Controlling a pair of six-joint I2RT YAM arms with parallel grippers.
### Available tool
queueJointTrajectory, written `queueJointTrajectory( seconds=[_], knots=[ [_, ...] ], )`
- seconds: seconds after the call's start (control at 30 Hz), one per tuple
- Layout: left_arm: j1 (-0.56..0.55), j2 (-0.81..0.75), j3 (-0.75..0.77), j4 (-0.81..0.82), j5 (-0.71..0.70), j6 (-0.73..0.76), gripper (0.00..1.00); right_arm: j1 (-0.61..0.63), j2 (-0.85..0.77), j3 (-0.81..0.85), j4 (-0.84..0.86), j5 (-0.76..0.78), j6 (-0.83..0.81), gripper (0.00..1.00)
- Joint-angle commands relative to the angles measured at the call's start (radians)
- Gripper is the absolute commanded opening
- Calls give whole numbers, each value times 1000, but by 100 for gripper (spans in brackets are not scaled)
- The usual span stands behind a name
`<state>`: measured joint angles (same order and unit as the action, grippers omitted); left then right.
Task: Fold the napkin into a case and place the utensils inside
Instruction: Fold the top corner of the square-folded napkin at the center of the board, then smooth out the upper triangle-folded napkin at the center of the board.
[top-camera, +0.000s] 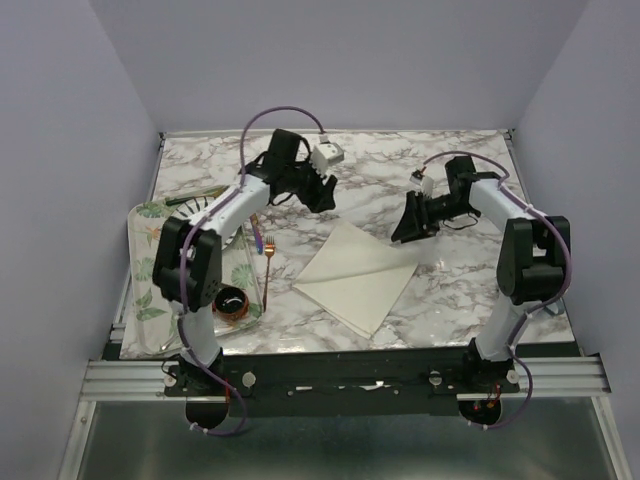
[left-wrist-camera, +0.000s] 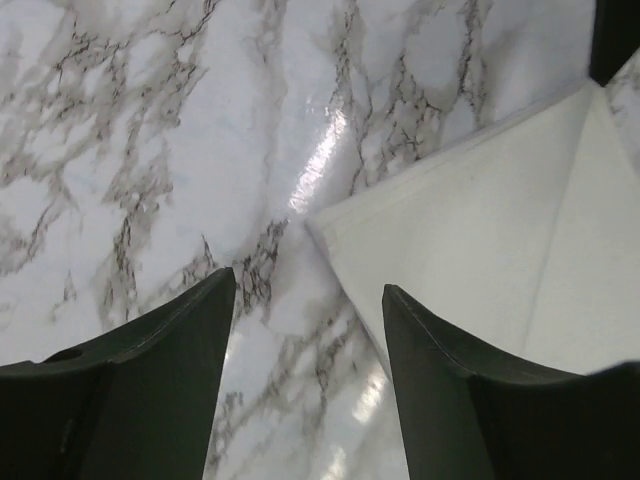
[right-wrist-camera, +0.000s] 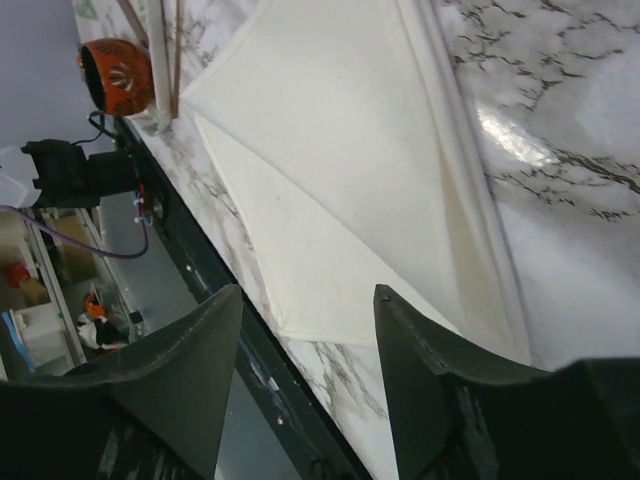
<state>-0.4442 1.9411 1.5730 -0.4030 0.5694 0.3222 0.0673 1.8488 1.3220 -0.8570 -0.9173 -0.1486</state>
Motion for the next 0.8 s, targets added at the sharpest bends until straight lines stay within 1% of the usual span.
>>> queueJointTrajectory(
  seconds=[0.0, 0.03, 0.07, 0.1, 0.13, 0.17, 0.23, 0.3, 0.33, 0.5, 0.63, 0.77],
  knots=[
    [30, -272, -261, 114, 203, -401, 70, 77, -66, -44, 15, -109, 12, 72],
    [29, -347, -398, 160, 272, -473, 70, 92, -71, -56, 38, -118, 29, 75],
    [29, -379, -471, 284, 299, -551, 70, 106, -75, -76, 48, -124, 38, 78],
    [16, -407, -540, 358, 317, -645, 69, 136, -76, -86, 58, -135, 44, 82],
    [6, -430, -659, 419, 340, -784, 69, 149, -74, -90, 82, -140, 64, 83],
    [-7, -473, -715, 558, 343, -854, 69, 163, -69, -99, 98, -143, 81, 84],
    [-53, -504, -821, 634, 337, -955, 69, 201, -60, -110, 139, -163, 128, 89],
    [-71, -508, -850, 668, 345, -995, 71, 238, -45, -113, 171, -182, 145, 93],
    [-80, -504, -869, 678, 343, -1012, 72, 247, -37, -115, 203, -190, 206, 94],
    [-80, -413, -878, 794, 368, -1127, 81, 302, 21, -90, 279, -196, 290, 100],
    [-77, -300, -858, 906, 409, -1195, 82, 313, 91, -53, 317, -196, 345, 100],
    [-65, -258, -866, 914, 419, -1197, 81, 313, 131, -37, 325, -196, 354, 100]
  ],
)
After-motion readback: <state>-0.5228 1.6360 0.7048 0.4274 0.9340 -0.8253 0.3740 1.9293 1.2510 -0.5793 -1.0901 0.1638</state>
